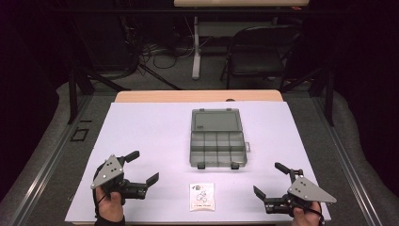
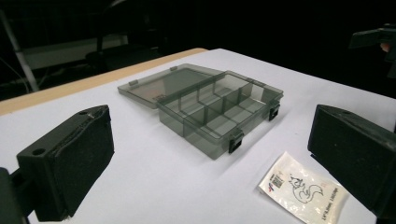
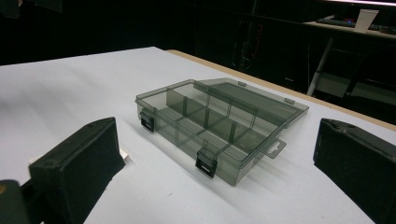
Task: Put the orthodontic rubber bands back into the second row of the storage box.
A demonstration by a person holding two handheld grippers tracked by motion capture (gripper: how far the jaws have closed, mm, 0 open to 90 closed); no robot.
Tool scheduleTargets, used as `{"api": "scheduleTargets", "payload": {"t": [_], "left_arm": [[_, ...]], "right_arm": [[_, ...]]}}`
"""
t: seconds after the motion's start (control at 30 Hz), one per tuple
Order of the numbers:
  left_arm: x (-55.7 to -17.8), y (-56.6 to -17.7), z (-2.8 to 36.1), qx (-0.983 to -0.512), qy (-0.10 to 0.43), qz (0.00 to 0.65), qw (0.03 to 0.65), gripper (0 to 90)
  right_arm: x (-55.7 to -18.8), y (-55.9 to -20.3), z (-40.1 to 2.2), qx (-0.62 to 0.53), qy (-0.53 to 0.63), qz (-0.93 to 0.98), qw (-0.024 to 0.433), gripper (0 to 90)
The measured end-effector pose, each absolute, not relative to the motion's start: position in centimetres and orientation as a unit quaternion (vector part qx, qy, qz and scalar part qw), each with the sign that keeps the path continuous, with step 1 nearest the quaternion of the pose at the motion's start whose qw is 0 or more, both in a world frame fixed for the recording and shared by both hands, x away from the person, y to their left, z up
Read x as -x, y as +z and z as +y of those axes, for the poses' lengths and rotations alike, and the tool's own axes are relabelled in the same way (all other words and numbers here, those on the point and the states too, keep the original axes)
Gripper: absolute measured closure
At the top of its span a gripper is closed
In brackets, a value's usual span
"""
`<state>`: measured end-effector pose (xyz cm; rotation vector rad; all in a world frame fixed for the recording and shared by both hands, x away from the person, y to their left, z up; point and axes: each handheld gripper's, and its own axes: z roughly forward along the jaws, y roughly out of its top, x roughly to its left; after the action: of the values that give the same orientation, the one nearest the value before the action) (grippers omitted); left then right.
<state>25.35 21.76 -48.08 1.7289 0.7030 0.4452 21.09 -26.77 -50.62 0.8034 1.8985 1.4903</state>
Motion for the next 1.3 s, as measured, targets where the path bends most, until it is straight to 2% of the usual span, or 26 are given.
{"api": "scheduleTargets", "payload": {"t": [0.53, 0.9, 1.3], "left_arm": [[-26.6, -46.9, 21.8, -0.755, 0.158, 0.332, 0.543, 0.4], [-28.8, -45.8, 20.1, -0.779, 0.129, 0.351, 0.503, 0.4], [-30.8, -45.0, 17.8, -0.794, 0.113, 0.346, 0.488, 0.4]], "right_arm": [[-21.0, -50.6, -26.5, -0.301, 0.561, 0.713, 0.295, 0.3], [-21.0, -50.6, -26.4, -0.303, 0.563, 0.711, 0.295, 0.3], [-21.1, -50.6, -26.5, -0.303, 0.561, 0.713, 0.293, 0.3]]}}
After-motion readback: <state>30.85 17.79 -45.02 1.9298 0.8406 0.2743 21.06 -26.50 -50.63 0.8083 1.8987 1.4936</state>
